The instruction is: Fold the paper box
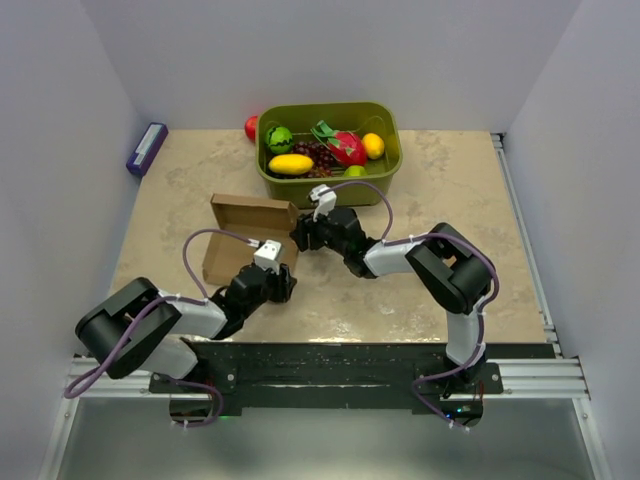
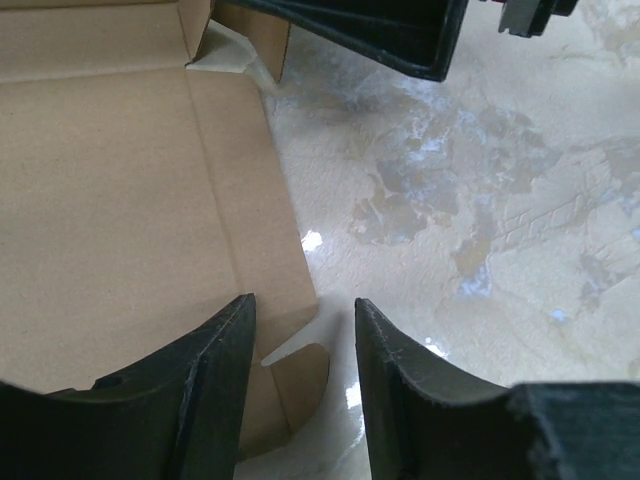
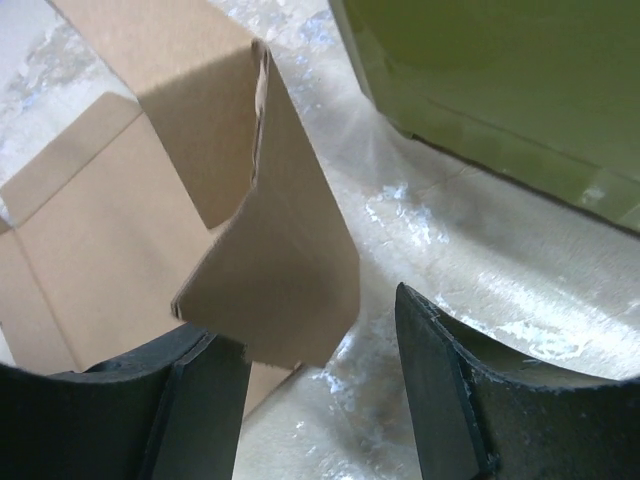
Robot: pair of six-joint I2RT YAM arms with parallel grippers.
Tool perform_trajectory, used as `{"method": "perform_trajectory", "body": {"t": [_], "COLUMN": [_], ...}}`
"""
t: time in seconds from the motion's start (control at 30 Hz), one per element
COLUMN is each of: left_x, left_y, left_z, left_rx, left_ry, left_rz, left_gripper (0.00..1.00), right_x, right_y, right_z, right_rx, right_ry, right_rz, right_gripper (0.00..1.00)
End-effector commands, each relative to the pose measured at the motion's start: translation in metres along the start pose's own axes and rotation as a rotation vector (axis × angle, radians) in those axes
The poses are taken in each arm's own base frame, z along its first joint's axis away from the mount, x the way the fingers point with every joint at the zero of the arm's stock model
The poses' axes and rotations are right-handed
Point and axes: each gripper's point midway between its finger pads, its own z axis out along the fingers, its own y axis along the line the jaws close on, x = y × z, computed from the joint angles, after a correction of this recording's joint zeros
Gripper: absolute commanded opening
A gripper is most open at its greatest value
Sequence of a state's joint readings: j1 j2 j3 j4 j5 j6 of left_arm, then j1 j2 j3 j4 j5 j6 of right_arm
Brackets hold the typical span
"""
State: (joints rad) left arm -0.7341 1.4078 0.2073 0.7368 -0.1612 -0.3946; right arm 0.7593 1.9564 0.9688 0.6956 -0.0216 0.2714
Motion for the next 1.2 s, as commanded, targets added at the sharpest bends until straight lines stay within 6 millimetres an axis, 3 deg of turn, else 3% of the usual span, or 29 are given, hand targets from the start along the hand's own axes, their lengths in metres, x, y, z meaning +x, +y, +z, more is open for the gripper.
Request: {"method": "perform_trajectory", "body": {"t": [0.0,0.23,0.4,0.57,0.8,1.17], "left_x": [0.038,0.042,0.049,0.055,0.058,0.069], "left_y": [-0.011,-0.041,-0.046,-0.049,-0.057,-0.069], "left_z": [-0.007,0.005,0.008,0.013,0.021,0.029], "left_rx": [0.071,0.153,0.156,0.153,0.175,0.218], "left_ry": [0.118,0.141,0.164,0.192,0.217,0.272], "left_rz": [-0.046,-0.035,-0.024,-0.017,0.008,0.041], "left_gripper": [0.48,0.47,0.47,0.47,0.47,0.47], "right_x": [-0.029,-0.028,-0.032,-0.023,-0.019,-0.028], "right_y": [0.008,0.002,-0.01,-0.019,-0.013,-0.002], "right_z": [0.001,-0.008,-0.015,-0.02,-0.026,-0.033], "right_rx": [-0.029,0.009,0.097,0.154,0.154,0.232], "right_ry": [-0.064,-0.054,-0.035,0.025,0.059,0.065], "right_rz": [-0.016,-0.013,-0.002,0.013,0.057,0.024], "right_gripper": [0.59,0.48,0.38,0.28,0.23,0.24]}}
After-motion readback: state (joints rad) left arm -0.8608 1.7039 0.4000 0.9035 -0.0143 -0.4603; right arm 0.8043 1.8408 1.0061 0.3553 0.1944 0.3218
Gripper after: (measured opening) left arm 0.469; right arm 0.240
